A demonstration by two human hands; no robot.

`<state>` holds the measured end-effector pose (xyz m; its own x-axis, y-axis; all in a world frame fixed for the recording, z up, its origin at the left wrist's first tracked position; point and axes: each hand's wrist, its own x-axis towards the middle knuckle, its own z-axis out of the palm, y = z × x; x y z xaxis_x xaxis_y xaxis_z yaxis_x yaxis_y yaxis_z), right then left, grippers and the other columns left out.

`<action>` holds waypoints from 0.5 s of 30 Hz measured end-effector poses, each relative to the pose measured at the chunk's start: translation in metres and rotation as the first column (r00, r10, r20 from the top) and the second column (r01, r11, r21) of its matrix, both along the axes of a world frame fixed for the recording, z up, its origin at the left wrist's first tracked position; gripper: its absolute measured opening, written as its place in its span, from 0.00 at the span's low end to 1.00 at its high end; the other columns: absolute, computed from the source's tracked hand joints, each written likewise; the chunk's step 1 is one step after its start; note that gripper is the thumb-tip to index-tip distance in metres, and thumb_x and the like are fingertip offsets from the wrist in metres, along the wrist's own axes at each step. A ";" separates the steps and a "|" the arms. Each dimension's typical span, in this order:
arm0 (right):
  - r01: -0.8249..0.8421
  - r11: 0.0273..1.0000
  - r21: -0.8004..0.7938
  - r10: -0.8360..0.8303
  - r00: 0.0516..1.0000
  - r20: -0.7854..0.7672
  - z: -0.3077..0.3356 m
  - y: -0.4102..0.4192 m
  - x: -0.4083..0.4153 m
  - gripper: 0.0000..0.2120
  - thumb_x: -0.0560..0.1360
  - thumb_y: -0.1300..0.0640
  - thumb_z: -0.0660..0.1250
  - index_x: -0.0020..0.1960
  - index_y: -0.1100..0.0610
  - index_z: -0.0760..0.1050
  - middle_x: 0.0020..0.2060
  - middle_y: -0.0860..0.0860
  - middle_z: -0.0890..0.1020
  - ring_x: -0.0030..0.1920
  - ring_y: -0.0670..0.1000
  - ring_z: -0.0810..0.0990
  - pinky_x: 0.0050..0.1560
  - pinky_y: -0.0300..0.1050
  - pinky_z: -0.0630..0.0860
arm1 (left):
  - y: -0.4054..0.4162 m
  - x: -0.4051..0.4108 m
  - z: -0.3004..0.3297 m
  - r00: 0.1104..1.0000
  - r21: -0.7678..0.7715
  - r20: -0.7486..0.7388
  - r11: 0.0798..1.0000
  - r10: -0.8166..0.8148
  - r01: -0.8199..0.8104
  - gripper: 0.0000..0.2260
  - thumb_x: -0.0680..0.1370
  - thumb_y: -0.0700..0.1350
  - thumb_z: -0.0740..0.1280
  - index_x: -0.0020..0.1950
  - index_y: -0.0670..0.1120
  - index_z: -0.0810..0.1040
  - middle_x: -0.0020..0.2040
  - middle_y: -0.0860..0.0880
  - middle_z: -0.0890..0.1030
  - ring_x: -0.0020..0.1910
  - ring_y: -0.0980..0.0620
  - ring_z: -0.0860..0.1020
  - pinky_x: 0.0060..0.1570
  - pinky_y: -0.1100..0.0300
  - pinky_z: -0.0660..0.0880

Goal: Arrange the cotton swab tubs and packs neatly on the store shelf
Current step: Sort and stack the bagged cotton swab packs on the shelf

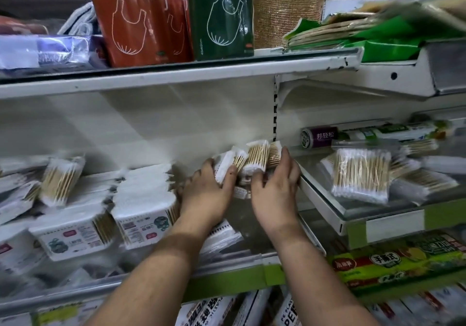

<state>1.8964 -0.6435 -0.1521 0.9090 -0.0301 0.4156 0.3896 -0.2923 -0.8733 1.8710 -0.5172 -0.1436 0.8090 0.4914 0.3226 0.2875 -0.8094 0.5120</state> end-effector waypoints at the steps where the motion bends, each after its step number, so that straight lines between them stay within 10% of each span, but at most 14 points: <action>1: 0.009 1.000 -0.011 -0.009 1.000 -0.014 -0.001 0.001 0.002 0.34 0.79 0.51 0.62 0.80 0.51 0.48 0.76 0.50 0.54 0.74 0.55 0.55 0.64 0.45 0.67 | -0.001 -0.002 -0.001 1.000 0.010 0.026 1.000 -0.001 0.001 0.31 0.77 0.69 0.50 0.73 0.52 0.63 0.67 0.44 0.75 0.65 0.40 0.73 0.66 0.43 0.67; 8: -0.063 0.983 -0.173 0.046 0.994 -0.101 -0.005 0.003 0.010 0.26 0.80 0.38 0.52 0.74 0.47 0.64 0.69 0.52 0.62 0.72 0.54 0.58 0.62 0.45 0.64 | -0.003 -0.011 0.000 0.970 -0.069 0.244 0.997 0.001 0.017 0.26 0.77 0.66 0.55 0.70 0.52 0.68 0.63 0.47 0.78 0.61 0.43 0.76 0.63 0.48 0.71; 15: -0.213 0.949 0.233 0.268 0.933 -0.241 0.005 0.006 0.012 0.20 0.72 0.25 0.50 0.55 0.36 0.64 0.58 0.47 0.78 0.57 0.50 0.78 0.60 0.53 0.75 | -0.001 -0.015 -0.005 0.918 -0.187 0.389 0.969 -0.081 0.164 0.27 0.76 0.65 0.57 0.72 0.55 0.65 0.68 0.52 0.74 0.65 0.51 0.73 0.66 0.51 0.69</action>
<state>1.9087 -0.6376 -0.1467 0.9753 0.1462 0.1655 0.1713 -0.0278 -0.9848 1.8558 -0.5181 -0.1485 0.7063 0.4867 0.5141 -0.0545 -0.6866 0.7249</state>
